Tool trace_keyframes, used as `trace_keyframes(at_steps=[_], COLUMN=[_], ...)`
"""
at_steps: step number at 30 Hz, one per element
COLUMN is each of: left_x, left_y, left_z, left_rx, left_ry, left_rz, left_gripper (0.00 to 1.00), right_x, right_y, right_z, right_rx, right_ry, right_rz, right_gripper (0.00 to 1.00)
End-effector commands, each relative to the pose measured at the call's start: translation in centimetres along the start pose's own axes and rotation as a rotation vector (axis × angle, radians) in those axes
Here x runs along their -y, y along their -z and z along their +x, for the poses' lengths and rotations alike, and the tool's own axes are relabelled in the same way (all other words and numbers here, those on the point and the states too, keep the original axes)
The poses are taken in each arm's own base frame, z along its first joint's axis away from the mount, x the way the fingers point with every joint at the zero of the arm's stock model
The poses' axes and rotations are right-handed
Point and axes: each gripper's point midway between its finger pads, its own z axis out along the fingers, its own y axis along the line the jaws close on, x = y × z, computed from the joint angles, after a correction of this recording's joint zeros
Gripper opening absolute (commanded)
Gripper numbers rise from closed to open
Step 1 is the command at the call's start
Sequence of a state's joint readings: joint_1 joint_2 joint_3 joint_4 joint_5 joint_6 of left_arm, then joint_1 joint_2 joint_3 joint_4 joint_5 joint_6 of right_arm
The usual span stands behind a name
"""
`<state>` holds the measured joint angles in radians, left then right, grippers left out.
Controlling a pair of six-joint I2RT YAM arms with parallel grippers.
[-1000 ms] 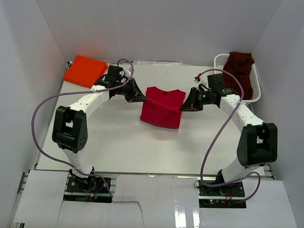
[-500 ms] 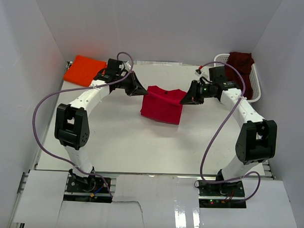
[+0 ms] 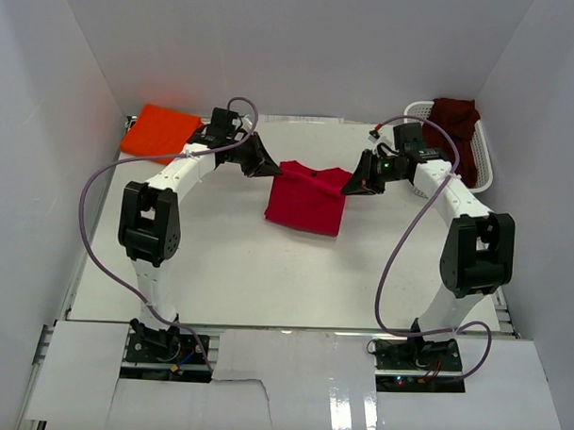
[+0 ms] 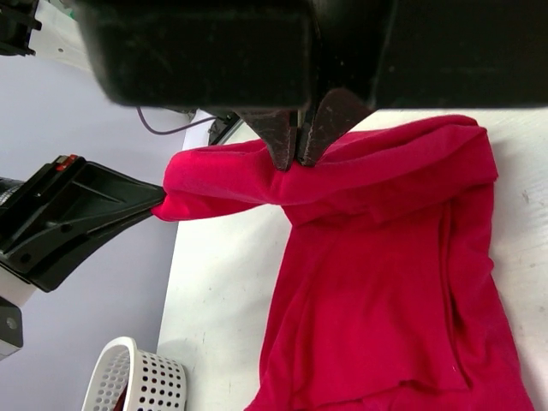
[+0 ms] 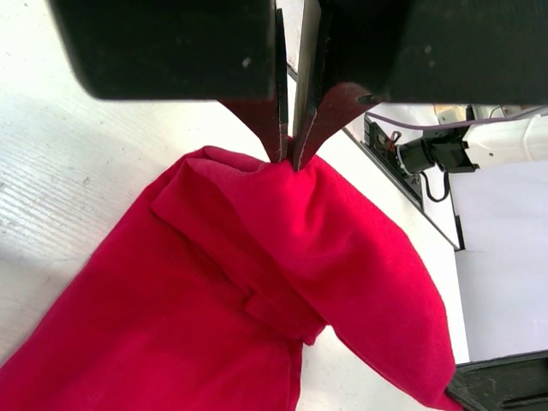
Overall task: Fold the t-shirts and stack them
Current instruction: Fold the long partially folded tshirt into a neat square
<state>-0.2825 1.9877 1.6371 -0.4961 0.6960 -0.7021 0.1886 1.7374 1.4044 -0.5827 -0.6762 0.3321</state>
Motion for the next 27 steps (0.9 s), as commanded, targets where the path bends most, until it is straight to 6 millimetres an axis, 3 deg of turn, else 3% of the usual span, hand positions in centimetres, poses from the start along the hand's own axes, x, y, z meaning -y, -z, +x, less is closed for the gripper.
trace_keyframes(at_steps=[1, 13, 27], left_x=[2.1, 3.5, 2.6], left_y=[1.0, 0.6, -2.1], left_z=[-1.9, -4.5, -6.9], left_rx=[0.047, 0.074, 0.086], left_ry=[-0.062, -0.096, -0.130], left_rz=[0.040, 0.046, 0.054], left_gripper=[0.00, 0.00, 0.00], right_x=[-0.8, 0.1, 2.5], right_y=[0.8, 0.7, 0.1], right_z=[-2.1, -4.1, -5.9], right_rx=[0.044, 0.055, 0.080], right_ry=[0.041, 0.031, 0.008], right_rz=[-0.017, -0.014, 0.031], right_gripper=[0.08, 0.08, 0.08])
